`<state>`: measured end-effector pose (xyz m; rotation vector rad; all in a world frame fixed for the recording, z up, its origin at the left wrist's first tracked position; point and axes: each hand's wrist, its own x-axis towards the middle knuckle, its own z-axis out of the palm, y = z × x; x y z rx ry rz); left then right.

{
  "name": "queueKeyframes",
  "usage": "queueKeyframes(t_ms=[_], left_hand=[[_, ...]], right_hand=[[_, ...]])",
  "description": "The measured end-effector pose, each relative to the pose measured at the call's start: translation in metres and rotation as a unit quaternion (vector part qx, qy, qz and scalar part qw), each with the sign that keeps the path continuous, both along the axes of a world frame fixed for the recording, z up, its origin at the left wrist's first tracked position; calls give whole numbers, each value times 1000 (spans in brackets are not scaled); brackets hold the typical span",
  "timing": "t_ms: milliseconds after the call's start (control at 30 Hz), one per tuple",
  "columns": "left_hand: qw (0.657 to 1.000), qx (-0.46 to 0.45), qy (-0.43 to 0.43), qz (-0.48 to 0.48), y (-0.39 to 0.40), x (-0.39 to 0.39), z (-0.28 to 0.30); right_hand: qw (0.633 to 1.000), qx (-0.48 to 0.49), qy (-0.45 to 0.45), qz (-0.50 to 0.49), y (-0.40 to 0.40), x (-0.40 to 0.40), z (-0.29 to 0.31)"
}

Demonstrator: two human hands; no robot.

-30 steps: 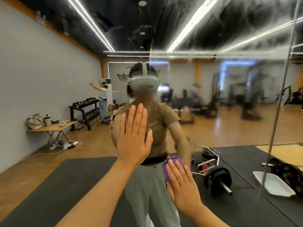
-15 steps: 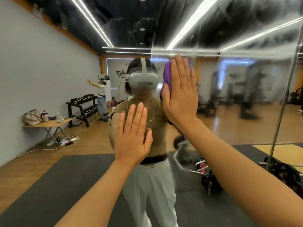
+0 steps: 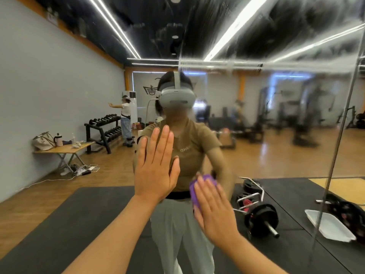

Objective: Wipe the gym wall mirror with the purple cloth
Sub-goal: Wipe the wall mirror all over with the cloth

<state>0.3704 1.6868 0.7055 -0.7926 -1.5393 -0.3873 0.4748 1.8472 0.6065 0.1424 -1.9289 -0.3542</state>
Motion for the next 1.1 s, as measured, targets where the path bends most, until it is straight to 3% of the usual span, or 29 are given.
queueKeyframes(t_ms=[167, 267, 367, 567, 667, 767, 1000, 1100], left_hand=[[1000, -5, -4, 23, -1, -2, -1], [1000, -7, 0, 24, 0, 0, 0], [1000, -8, -5, 27, -1, -1, 1], [999, -8, -17, 29, 0, 6, 2], [999, 17, -45, 25, 8, 19, 2], [995, 39, -95, 17, 17, 34, 0], [990, 48, -134, 6, 26, 43, -7], [990, 50, -133, 3, 26, 44, -8]], right_hand=[[983, -143, 115, -1, 2, -6, 167], [979, -149, 140, 12, 9, -8, 191], [980, -141, 141, 23, 9, -8, 137], [999, -4, -40, -35, 29, 10, -66], [997, 1, -64, -46, 39, 16, -81], [999, 6, -36, -12, 37, 17, -44], [990, -107, 80, 36, 23, 1, 129], [986, -128, 101, 42, 22, -4, 148]])
